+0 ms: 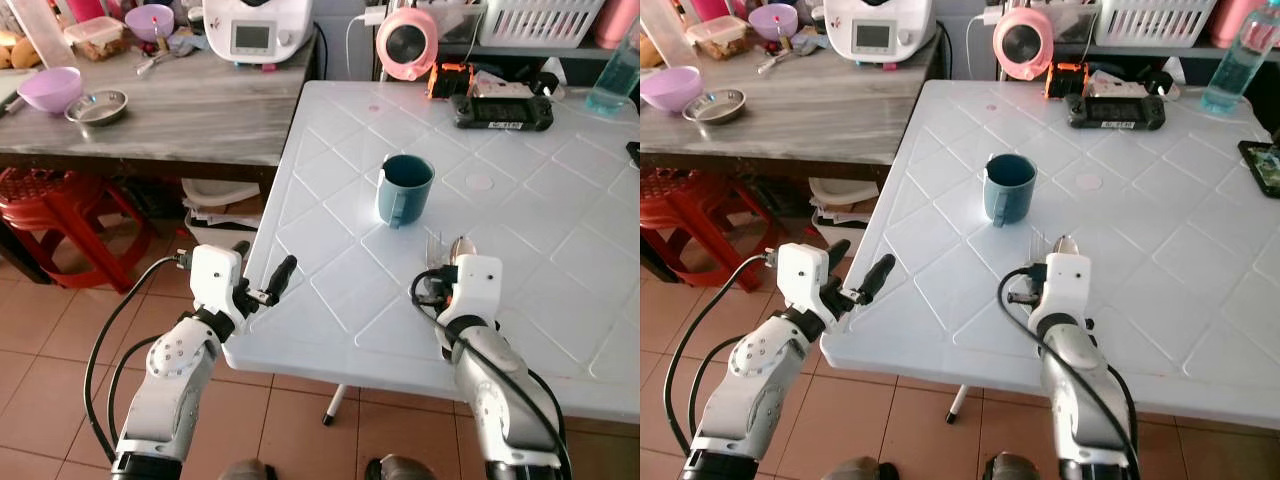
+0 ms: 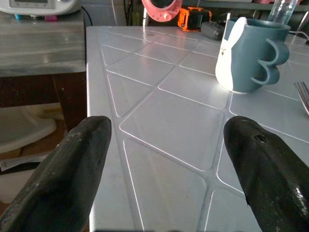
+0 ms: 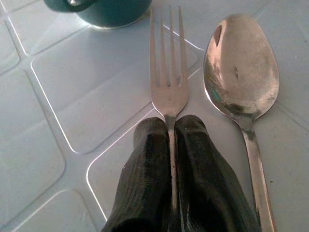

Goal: Setting the table

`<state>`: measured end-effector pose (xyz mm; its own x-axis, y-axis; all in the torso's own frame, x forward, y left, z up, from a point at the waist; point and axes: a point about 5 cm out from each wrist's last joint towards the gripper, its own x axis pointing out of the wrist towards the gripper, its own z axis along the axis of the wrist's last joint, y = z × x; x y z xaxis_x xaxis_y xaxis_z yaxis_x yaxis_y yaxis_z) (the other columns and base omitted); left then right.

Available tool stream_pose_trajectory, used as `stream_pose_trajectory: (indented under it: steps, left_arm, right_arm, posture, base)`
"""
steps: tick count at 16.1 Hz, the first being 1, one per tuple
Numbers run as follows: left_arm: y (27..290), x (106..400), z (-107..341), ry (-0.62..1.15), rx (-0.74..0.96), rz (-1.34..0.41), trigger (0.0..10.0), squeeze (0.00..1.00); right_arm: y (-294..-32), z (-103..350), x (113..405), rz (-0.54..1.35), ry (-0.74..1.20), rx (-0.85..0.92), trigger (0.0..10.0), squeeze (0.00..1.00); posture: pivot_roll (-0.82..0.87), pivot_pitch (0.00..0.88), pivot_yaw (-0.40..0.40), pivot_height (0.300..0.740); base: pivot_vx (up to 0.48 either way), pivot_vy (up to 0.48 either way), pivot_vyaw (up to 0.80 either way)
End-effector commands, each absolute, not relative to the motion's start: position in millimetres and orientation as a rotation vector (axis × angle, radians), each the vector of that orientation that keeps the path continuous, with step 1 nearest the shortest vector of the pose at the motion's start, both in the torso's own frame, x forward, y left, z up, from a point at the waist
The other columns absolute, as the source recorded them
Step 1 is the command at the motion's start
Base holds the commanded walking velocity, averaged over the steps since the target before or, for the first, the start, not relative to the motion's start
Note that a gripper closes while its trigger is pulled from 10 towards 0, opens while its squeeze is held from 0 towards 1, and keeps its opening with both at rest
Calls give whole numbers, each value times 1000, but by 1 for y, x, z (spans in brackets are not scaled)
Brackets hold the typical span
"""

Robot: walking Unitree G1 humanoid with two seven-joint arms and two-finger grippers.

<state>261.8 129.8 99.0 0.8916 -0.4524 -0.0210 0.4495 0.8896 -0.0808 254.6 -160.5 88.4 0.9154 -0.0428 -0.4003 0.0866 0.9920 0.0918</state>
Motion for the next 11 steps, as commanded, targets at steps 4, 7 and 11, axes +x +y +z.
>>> stream_pose_trajectory:
  steps: [4, 7, 11]
  left_arm:
    - [129, 260, 98, 47, -58, -474, 10000, 0]
    - [130, 261, 96, 50, -60, -465, 10000, 0]
    - [134, 265, 93, 62, -62, -395, 10000, 0]
  right_arm:
    - [-164, 58, 244, -98, 578, 170, 0, 0]
    - [-165, 65, 249, -118, 525, 222, 0, 0]
    - [-163, 92, 258, -118, 350, 222, 0, 0]
  posture:
    - [-29, 34, 52, 740]
    - [-32, 26, 47, 740]
    - [-29, 18, 45, 740]
  base:
    - [0, 0, 0]
    - [0, 0, 0]
    - [0, 0, 0]
